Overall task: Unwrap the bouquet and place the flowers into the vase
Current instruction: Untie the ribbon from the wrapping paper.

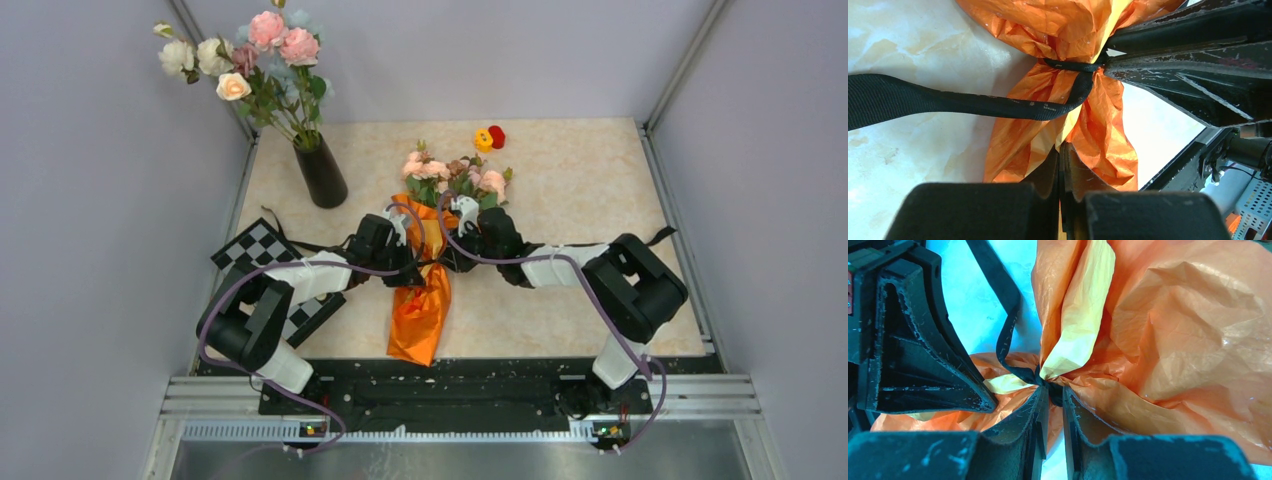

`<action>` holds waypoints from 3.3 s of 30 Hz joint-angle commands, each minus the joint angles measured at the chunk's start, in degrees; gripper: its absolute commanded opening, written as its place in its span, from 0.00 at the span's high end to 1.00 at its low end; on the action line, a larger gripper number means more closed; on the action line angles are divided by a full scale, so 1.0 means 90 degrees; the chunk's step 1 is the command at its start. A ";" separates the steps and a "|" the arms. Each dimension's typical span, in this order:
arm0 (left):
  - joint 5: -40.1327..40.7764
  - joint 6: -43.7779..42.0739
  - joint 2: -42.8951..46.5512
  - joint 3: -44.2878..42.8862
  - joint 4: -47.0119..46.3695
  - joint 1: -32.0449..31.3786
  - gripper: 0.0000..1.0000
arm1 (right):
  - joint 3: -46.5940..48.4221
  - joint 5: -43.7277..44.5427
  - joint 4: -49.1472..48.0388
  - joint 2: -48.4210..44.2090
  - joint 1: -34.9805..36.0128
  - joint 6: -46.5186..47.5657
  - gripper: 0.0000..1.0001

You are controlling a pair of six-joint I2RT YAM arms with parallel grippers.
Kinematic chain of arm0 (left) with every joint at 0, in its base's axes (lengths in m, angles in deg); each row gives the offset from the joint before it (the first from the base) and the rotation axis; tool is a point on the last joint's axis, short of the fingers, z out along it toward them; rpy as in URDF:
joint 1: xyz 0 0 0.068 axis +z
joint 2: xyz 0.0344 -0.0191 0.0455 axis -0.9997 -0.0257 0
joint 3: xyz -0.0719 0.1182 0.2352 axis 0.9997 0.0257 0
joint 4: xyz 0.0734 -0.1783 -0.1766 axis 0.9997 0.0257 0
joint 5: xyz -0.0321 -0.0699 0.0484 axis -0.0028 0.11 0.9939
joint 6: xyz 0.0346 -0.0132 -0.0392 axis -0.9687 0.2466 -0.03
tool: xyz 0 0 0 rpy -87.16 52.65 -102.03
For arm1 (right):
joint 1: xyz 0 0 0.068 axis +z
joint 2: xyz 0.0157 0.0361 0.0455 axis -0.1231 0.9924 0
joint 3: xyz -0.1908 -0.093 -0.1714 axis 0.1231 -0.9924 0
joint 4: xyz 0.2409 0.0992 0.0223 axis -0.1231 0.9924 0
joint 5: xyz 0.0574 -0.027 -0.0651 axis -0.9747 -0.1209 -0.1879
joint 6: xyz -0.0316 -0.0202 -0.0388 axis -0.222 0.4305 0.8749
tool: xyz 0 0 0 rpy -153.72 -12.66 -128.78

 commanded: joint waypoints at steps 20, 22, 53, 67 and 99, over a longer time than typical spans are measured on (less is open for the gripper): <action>-0.0144 -0.0194 -0.0030 -0.0099 0.0168 0.0031 1.00 | 0.0228 0.0192 -0.0207 0.0533 0.0145 0.0443 0.77; -0.0154 -0.0195 -0.0048 -0.0110 0.0162 0.0031 1.00 | 0.0242 0.0280 -0.0226 0.0603 0.0165 0.0456 0.79; -0.0090 0.0100 0.0090 0.0211 -0.0134 0.0027 1.00 | -0.1064 0.4796 -0.1483 -0.0492 0.1147 0.0104 1.00; 0.0023 0.0216 0.0155 0.0274 -0.0132 0.0036 1.00 | -0.1629 0.4379 -0.1406 -0.1006 0.1152 -0.0872 1.00; -0.0060 0.0139 0.0229 0.0268 -0.0134 0.0033 1.00 | -0.1109 -0.0863 -0.0667 -0.1098 -0.0723 -0.0578 0.64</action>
